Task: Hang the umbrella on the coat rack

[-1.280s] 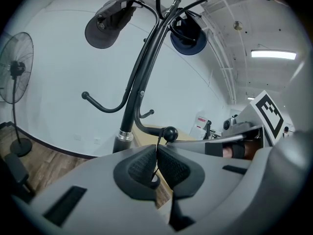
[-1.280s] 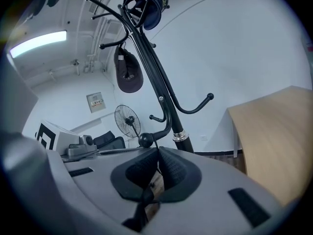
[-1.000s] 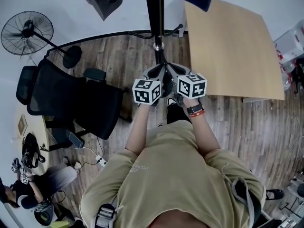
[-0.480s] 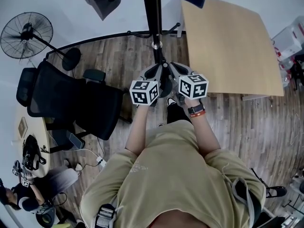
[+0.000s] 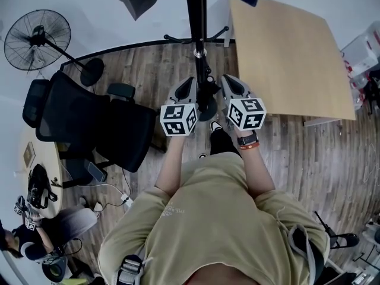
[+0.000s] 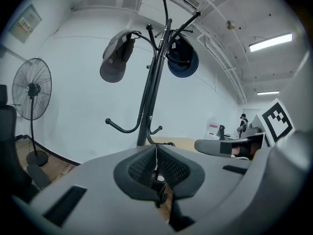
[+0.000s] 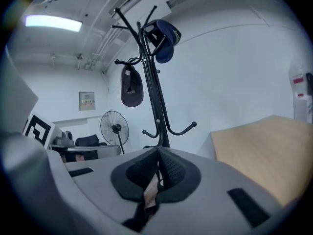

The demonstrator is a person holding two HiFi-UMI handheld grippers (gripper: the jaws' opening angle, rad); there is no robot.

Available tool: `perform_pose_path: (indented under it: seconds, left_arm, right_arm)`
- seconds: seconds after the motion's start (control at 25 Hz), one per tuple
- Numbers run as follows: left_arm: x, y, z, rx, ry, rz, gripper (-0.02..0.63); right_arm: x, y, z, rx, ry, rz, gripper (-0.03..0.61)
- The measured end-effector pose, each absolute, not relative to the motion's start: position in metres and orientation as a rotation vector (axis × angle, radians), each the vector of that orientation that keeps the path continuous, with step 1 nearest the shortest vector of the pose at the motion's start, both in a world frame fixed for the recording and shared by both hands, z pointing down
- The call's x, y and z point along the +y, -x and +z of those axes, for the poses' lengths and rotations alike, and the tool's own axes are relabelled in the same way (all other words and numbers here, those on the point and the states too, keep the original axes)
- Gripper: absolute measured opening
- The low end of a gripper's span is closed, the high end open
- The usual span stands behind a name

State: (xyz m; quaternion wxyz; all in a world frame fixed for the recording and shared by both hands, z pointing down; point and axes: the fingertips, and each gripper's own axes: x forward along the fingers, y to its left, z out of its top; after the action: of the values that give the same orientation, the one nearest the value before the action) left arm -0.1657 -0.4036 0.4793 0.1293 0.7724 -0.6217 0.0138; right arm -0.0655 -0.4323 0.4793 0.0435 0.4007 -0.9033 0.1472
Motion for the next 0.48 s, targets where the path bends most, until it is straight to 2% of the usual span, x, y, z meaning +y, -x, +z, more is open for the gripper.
perform_pose_path:
  seconds: [0.12, 0.48]
  left_arm:
    - [-0.390, 0.171, 0.478, -1.847, -2.245, 0.042, 0.023]
    - [-0.359, 0.168, 0.477, -1.851, -2.305, 0.059, 0.023]
  right_arm:
    - [-0.424, 0.055, 0.474, -2.733, -1.315, 0.335, 0.017]
    - [-0.396, 0.043, 0.474, -2.697, -1.407, 0.286, 0.015]
